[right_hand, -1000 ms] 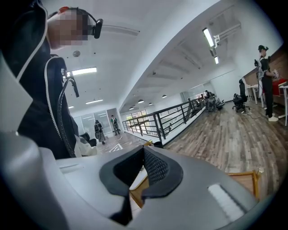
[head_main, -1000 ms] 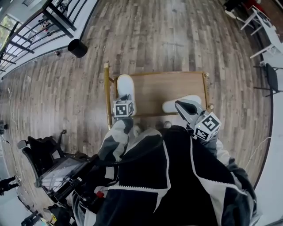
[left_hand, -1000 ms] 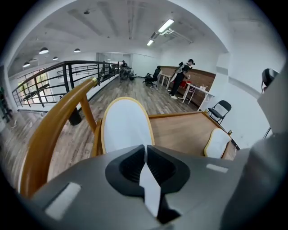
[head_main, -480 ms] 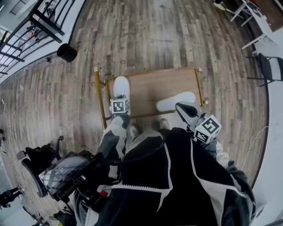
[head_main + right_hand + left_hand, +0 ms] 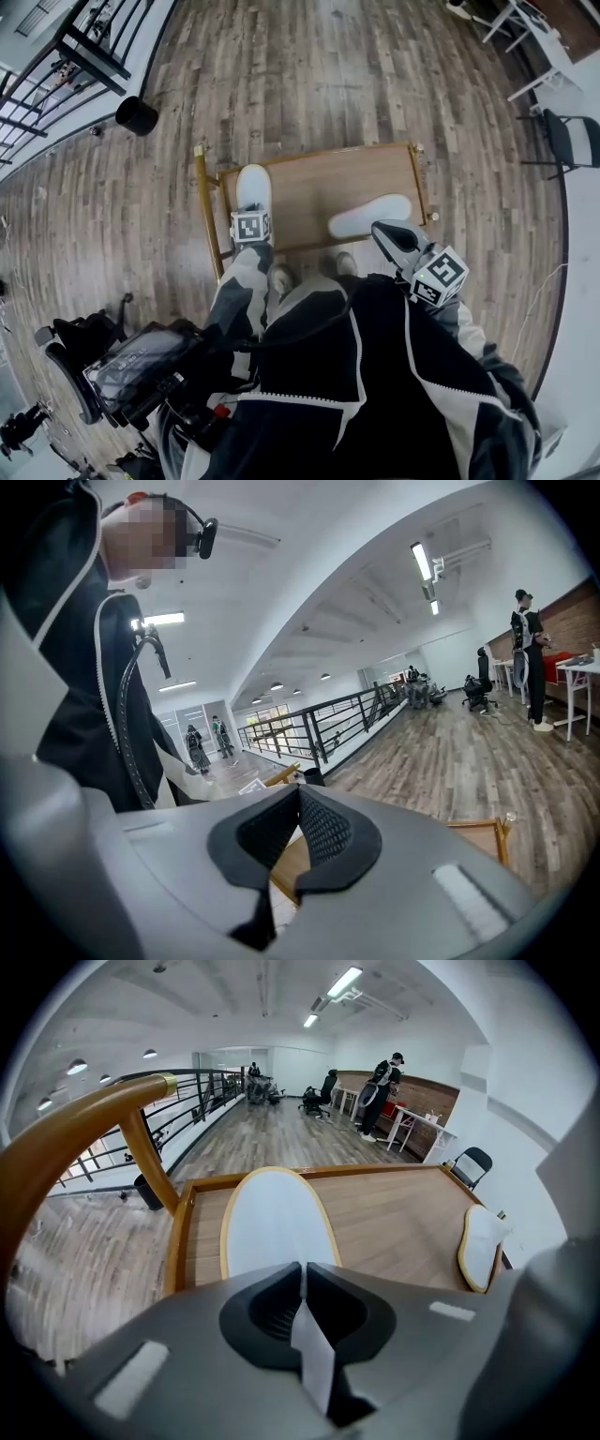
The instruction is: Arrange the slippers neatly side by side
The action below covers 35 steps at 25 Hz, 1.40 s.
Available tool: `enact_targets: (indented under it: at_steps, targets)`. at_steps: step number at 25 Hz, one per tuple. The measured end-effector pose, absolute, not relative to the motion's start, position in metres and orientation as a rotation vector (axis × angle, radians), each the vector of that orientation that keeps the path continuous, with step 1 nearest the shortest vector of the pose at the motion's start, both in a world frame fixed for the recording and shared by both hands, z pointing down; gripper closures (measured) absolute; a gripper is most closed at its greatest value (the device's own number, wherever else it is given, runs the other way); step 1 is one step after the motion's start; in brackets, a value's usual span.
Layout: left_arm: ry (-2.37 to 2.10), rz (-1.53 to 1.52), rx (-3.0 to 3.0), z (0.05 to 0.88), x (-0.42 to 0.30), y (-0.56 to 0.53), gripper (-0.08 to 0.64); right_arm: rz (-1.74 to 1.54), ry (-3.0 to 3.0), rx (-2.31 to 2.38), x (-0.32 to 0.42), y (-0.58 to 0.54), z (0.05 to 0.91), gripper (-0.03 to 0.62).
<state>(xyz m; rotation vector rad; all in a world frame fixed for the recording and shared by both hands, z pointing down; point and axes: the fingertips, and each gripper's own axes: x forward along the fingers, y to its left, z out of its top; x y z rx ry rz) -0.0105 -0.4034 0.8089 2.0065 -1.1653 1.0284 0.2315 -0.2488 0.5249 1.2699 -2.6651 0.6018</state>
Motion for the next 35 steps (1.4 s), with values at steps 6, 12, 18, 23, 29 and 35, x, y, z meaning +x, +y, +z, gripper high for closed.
enact_targets:
  at_steps: [6, 12, 18, 23, 29, 35]
  targets:
    - [-1.174, 1.041, 2.006, 0.807, -0.013, -0.405, 0.529, 0.595, -2.674, 1.245, 0.227, -0.249, 0.527, 0.588]
    - [-1.164, 1.046, 2.037, 0.808, -0.010, -0.406, 0.515, 0.598, -2.677, 1.234, 0.226, -0.247, 0.528, 0.588]
    - [-1.172, 1.021, 2.060, 0.794, -0.004, -0.407, 0.342, 0.601, -2.701, 1.205, 0.223, -0.257, 0.526, 0.588]
    - [-1.198, 0.913, 2.116, 0.760, -0.001, -0.400, 0.318, 0.593, -2.745, 1.156, 0.206, -0.257, 0.519, 0.588]
    - [-1.247, 0.645, 2.343, 0.666, 0.013, -0.394, 0.409, 0.584, -2.806, 1.055, 0.176, -0.267, 0.519, 0.588]
    - [-1.070, 0.374, 2.749, 0.537, 0.031, -0.356, 0.540, 0.604, -2.838, 0.967, 0.142, -0.293, 0.509, 0.588]
